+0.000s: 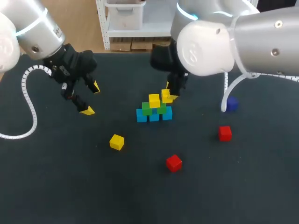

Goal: Place the blue cubes, place green cubes on the blue cubes, place the yellow cubes on the green cubes, then place the red cubes on the yellow cubes, and place purple cube on the red cubes.

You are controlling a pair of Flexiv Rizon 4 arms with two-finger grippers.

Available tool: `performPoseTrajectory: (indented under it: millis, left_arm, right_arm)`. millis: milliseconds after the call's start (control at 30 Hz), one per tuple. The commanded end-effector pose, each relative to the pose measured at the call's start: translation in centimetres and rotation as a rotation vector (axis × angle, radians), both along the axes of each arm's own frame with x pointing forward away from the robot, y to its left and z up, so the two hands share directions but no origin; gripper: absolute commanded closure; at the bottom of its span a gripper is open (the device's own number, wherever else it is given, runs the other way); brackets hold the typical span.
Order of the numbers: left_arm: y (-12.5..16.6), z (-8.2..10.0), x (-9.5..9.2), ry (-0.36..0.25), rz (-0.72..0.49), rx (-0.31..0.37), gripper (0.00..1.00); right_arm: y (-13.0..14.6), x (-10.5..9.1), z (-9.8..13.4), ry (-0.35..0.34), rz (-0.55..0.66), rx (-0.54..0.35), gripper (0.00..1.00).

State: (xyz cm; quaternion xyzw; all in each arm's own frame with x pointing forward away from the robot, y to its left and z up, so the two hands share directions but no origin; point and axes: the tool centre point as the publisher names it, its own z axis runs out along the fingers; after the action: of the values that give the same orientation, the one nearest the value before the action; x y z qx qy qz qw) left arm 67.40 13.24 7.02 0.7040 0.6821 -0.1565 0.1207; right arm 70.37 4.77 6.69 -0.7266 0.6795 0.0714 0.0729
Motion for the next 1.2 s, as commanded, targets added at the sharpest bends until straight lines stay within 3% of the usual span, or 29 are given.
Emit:
performPoseTrajectory:
  millis: [33, 1200]
  left_arm:
    - [0.07, -0.04, -0.03, -0.002, -0.001, -0.002, 0.0]
    - [0.07, -0.04, -0.03, -0.002, -0.001, -0.002, 0.0]
  right_arm:
    - [0.18, -0.29, -0.11, -0.006, 0.001, -0.003, 1.0]
    - [0.76, -0.72, -0.64, 0.005, 0.023, -0.01, 1.0]
